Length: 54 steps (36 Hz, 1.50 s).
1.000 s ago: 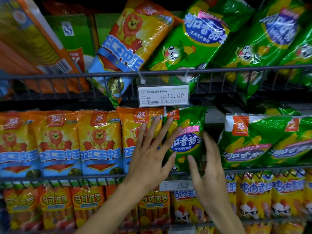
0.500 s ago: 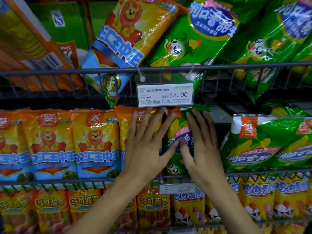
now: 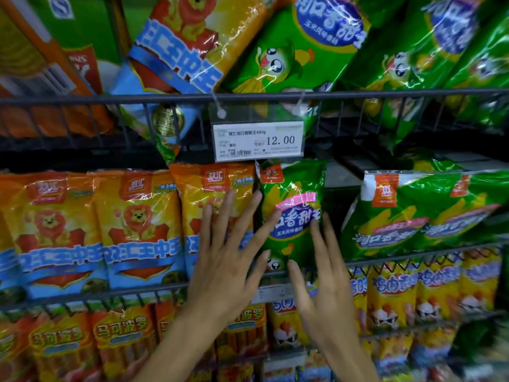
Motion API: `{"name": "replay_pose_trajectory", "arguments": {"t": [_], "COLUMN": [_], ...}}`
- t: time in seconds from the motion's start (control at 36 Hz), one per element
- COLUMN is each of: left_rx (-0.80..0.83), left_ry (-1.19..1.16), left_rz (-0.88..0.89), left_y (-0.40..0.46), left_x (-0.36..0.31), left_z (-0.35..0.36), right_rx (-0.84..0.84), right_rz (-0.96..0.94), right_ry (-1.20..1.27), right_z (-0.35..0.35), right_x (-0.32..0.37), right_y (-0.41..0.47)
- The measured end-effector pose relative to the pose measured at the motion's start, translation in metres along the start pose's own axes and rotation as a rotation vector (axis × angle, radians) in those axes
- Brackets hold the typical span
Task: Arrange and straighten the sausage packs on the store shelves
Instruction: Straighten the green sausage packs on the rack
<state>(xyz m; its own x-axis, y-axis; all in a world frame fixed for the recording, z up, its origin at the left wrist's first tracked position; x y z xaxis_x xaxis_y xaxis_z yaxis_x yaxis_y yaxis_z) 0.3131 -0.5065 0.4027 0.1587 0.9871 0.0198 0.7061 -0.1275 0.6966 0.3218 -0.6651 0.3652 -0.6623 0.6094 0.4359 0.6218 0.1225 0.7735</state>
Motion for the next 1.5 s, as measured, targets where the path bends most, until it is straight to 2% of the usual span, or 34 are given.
{"name": "replay_pose_trajectory", "arguments": {"t": [0.19, 0.47, 0.67, 0.89, 0.97, 1.25, 1.5], "left_rx": [0.085, 0.103, 0.096, 0.092, 0.074, -0.018, 0.046], "left_ry": [0.077, 0.048, 0.022, -0.028, -0.075, -0.330, -0.319], "left_rz": [-0.009, -0.026, 0.002, -0.017, -0.038, -0.288, -0.431], "left_y": [-0.008, -0.009, -0.010, -0.010, -0.010, -0.013, -0.024], "left_x": [-0.001, -0.004, -0.004, -0.004, -0.006, -0.031, -0.064], "left_z": [0.010, 0.009, 0.010, 0.008, 0.005, -0.009, -0.011], "right_rx": [0.056, 0.004, 0.106, -0.124, -0.162, 0.063, 0.195], "right_rz": [0.023, 0.101, 0.141, 0.278, 0.316, 0.288, 0.232], "right_ry": [-0.084, -0.087, 0.038, 0.145, 0.192, 0.340, 0.416], "right_z": [0.006, 0.018, -0.007, -0.086, -0.106, -0.131, -0.135], "right_x": [0.004, 0.013, 0.010, -0.028, -0.044, -0.085, -0.096], "right_y": [-0.002, -0.019, -0.029, -0.056, -0.053, -0.035, -0.022]}}
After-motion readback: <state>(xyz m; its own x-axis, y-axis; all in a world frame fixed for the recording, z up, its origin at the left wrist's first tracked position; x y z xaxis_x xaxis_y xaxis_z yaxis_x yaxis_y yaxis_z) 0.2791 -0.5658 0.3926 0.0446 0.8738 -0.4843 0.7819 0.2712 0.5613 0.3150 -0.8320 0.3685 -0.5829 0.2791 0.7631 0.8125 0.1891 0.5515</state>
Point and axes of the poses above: each hand's wrist, its own y-axis towards the middle knuckle, its own z-axis out of the palm, x = y × z, the point moved 6 cm from there along y, towards the middle knuckle, and after that the axes turned 9 degrees about -z, right-handed, at the moved point
